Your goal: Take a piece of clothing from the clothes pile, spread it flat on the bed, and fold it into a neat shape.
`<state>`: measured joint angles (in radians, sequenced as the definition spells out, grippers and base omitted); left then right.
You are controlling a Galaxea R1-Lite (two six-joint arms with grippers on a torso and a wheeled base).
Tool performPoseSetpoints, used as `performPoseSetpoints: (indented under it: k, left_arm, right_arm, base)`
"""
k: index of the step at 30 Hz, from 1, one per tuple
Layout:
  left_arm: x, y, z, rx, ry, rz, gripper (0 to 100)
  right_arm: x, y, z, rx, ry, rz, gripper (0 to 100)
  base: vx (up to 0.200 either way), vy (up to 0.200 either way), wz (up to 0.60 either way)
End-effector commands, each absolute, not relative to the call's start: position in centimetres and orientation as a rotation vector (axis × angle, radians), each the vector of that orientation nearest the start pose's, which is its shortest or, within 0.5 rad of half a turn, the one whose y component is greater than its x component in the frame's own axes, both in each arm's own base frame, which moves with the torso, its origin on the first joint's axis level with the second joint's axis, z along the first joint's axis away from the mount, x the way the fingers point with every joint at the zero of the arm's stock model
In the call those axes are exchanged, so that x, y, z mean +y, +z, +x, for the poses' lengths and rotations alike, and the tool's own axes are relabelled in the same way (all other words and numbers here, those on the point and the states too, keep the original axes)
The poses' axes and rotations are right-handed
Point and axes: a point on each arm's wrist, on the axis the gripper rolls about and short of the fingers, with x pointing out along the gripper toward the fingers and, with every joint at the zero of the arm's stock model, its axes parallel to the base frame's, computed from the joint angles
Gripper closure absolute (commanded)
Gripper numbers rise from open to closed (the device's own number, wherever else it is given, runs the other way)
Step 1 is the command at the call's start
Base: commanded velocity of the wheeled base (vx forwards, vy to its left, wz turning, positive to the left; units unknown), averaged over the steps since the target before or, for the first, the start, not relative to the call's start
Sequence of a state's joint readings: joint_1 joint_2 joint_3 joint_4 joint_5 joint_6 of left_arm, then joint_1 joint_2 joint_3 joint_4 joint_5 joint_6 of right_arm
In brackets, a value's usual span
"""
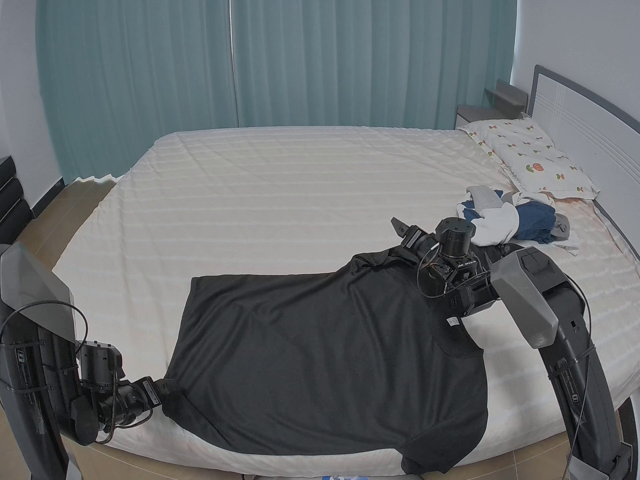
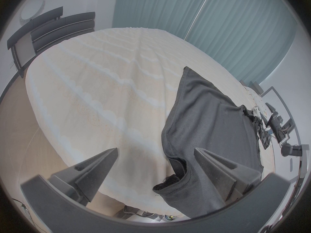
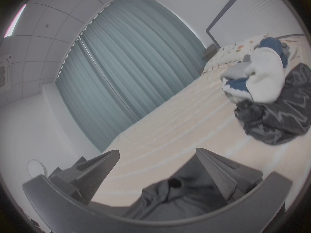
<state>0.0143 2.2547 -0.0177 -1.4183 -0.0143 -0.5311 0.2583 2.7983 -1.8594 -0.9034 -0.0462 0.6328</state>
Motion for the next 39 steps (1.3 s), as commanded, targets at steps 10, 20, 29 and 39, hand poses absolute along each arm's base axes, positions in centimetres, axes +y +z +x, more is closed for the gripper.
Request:
performPoseSetpoints:
  k: [10,20,29,39]
  left_arm:
    - [0.0,-1.4,20.6,0.803,0.105,-0.616,0]
    - [-0.3,-1.2,19.3,0.937,-0.007,-0.613,0]
    - [-1.2,-1.3,19.8,0.913,-0.052,-0.579,0]
    - [-1.8,-3.3,20.9,0.875,0.001,-0.517,100]
  right_arm:
    - [10.0,3.3,37.1,0.408,0.253,0.613,0]
    - [7.6,5.0,27.4,0.547,0.255,0.606,0]
    - [6.6,3.2,22.9,0.702,0.21,0.595,0]
    - [6.8,3.0,21.5,0.698,0.233,0.589,0]
  base:
    - [0.0,0.0,0.0]
    - [0.0,0.0,0.0]
    - [0.0,0.0,0.0]
    - [0.0,0.0,0.0]
